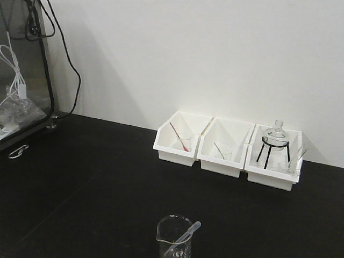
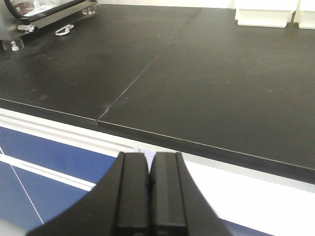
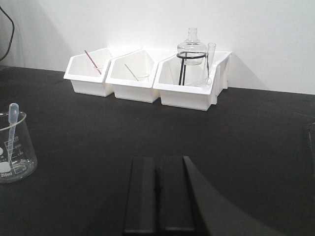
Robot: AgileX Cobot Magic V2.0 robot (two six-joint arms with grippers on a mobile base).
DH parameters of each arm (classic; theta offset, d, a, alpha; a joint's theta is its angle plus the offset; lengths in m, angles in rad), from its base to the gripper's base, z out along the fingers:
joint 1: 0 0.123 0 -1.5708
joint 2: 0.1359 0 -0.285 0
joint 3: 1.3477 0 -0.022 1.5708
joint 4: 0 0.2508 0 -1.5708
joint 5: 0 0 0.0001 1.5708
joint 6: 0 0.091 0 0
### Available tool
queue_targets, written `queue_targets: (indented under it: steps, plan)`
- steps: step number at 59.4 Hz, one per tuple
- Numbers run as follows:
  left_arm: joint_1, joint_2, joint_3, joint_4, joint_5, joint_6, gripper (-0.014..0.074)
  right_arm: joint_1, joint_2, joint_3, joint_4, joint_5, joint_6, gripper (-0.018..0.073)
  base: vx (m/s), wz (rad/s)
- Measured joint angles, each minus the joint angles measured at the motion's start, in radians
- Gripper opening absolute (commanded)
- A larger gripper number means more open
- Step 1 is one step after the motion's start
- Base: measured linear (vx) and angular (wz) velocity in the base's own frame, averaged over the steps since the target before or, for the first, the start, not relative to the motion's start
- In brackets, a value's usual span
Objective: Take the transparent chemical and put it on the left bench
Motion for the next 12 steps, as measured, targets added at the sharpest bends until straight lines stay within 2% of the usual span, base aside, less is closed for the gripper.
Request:
queue_targets:
  steps: [12]
  plan:
    - [0.000, 0.000, 0.000, 0.000, 0.000, 0.000, -0.0003, 0.000, 0.000, 0.000, 0.000, 0.000, 0.000, -0.0008, 0.00, 0.00]
